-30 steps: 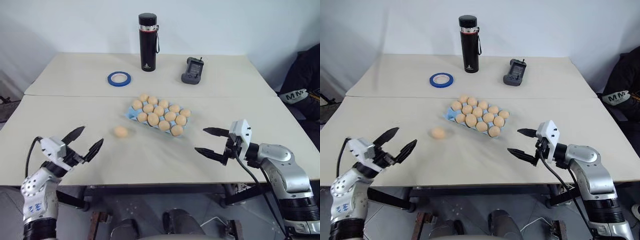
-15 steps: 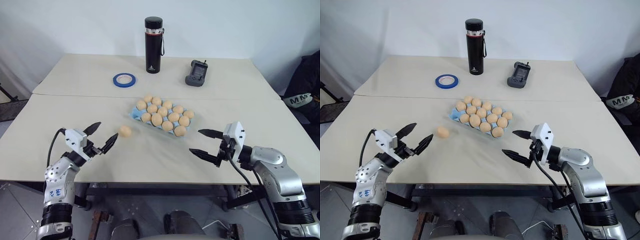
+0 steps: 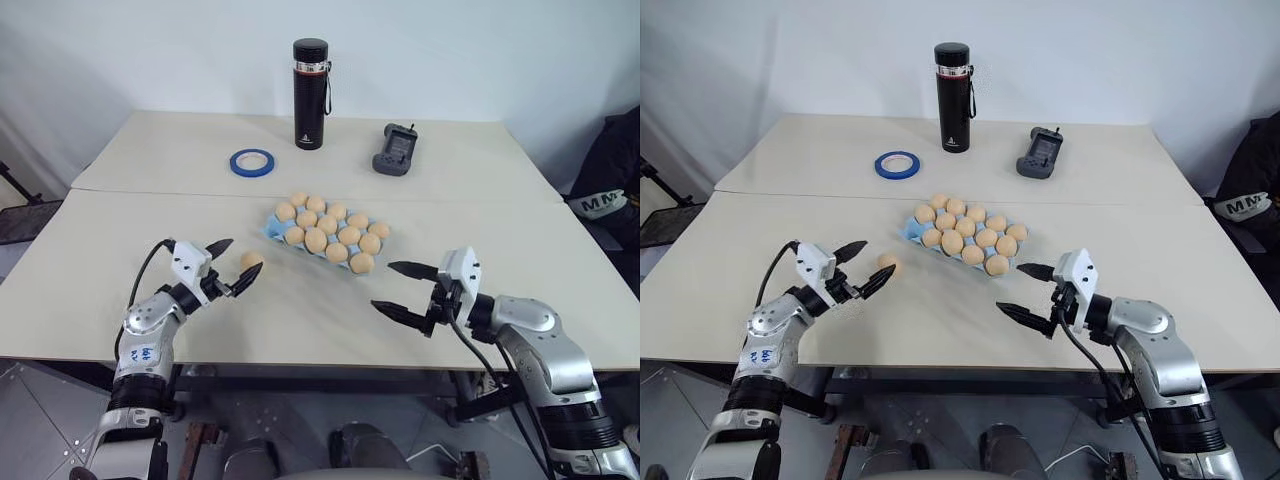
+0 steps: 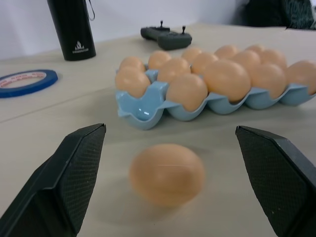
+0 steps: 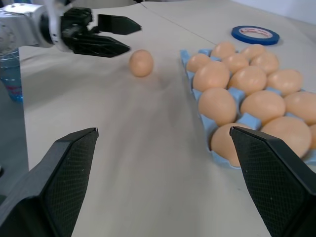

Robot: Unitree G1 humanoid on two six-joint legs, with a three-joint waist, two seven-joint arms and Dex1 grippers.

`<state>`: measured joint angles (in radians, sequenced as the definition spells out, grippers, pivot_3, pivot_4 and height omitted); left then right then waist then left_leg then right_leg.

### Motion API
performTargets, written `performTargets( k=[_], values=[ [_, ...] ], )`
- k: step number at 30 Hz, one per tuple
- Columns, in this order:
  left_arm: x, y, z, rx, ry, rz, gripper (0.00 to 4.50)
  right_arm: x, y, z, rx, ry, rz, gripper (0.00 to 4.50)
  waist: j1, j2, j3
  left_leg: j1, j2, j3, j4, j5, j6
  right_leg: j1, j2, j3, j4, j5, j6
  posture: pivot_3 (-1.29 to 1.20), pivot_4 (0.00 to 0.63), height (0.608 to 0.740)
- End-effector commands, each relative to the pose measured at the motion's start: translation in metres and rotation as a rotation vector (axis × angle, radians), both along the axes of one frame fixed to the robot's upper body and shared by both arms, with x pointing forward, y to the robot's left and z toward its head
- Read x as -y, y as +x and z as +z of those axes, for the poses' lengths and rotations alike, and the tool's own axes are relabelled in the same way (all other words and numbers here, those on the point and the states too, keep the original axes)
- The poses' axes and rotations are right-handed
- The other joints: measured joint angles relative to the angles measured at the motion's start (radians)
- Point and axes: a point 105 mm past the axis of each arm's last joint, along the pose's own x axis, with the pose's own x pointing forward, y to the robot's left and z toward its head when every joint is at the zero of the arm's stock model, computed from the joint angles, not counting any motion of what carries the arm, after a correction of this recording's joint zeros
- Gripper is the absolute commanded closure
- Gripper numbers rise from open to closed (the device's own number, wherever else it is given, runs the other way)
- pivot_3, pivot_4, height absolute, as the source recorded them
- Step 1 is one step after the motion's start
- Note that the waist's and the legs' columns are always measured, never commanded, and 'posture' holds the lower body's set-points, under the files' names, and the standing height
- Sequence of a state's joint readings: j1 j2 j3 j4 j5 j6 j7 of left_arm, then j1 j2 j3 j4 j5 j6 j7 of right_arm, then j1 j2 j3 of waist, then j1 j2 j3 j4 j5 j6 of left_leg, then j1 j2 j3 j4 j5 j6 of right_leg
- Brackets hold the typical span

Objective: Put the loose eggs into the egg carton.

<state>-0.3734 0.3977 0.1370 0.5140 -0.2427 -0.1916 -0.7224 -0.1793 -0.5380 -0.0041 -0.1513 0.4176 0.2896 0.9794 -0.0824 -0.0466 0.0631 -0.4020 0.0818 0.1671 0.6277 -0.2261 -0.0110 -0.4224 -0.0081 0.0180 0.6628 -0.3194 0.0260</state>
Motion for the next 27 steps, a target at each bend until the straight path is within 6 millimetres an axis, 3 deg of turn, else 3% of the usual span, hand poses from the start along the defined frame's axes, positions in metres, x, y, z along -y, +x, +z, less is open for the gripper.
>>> performTargets(
  k=[1,14,15,16,17,18,21,22,27],
  values=[
    [0.005,0.010,0.006,0.012,0.021,0.005,0.00,0.000,0.002,0.007,0.040,0.007,-0.006,0.04,-0.001,0.000,0.000,0.000,0.000,0.000,0.000,0.000,0.000,0.000,0.000,0.000,0.000,0.000,0.000,0.00,0.000,0.740],
    [0.015,0.026,-0.008,-0.113,0.063,0.001,0.00,-0.003,0.002,0.010,0.055,0.006,-0.020,0.04,0.000,0.000,0.000,0.000,0.000,-0.001,0.000,0.000,0.000,0.000,0.000,-0.001,0.000,0.000,0.000,0.00,0.000,0.740],
    [0.016,0.026,-0.008,-0.114,0.056,-0.007,0.20,-0.003,0.002,0.010,0.056,0.006,-0.022,0.01,0.000,0.000,0.000,0.000,0.000,-0.001,0.000,0.000,0.000,0.000,0.000,-0.001,0.000,0.000,0.000,0.00,0.150,0.740],
    [0.017,0.026,-0.008,-0.118,0.048,-0.013,0.40,-0.002,0.002,0.010,0.058,0.004,-0.024,0.00,0.002,-0.003,0.038,0.000,0.000,-0.001,0.000,0.000,0.000,0.000,0.000,-0.001,0.000,0.000,0.000,0.00,0.150,0.740],
    [0.018,0.027,-0.008,-0.119,0.044,-0.014,0.63,-0.002,0.003,0.010,0.058,0.004,-0.026,0.00,0.003,-0.004,0.054,0.014,0.001,-0.002,0.002,-0.001,0.001,0.009,-0.001,-0.001,-0.002,-0.002,-0.005,0.00,0.150,0.740],
    [0.018,0.027,-0.007,-0.118,0.044,-0.017,0.90,-0.002,0.003,0.011,0.060,0.003,-0.029,0.00,0.007,-0.002,0.058,0.013,0.000,-0.004,-0.001,-0.001,0.001,0.014,-0.001,-0.001,-0.006,-0.006,-0.019,0.00,0.150,0.740],
    [0.020,0.025,-0.005,-0.125,0.029,-0.046,1.68,-0.001,0.003,0.012,0.065,0.001,-0.037,0.00,0.013,0.001,0.060,0.015,-0.002,-0.004,-0.005,0.003,0.004,0.017,-0.003,0.000,-0.006,-0.006,-0.015,0.00,0.150,0.740],
    [0.020,0.025,-0.005,-0.124,0.029,-0.048,1.80,0.000,0.003,0.012,0.066,0.000,-0.039,0.00,0.019,0.001,0.060,0.015,-0.002,-0.004,-0.006,0.003,0.004,0.016,-0.002,-0.001,-0.006,0.001,-0.003,0.00,0.150,0.740],
    [0.025,0.028,0.003,-0.080,0.026,-0.045,1.98,0.002,0.005,0.013,0.070,-0.001,-0.044,0.00,0.029,0.003,0.061,0.015,-0.001,-0.004,-0.008,0.002,0.002,0.013,-0.001,-0.001,-0.004,0.000,-0.004,0.00,0.150,0.740]
  ],
)
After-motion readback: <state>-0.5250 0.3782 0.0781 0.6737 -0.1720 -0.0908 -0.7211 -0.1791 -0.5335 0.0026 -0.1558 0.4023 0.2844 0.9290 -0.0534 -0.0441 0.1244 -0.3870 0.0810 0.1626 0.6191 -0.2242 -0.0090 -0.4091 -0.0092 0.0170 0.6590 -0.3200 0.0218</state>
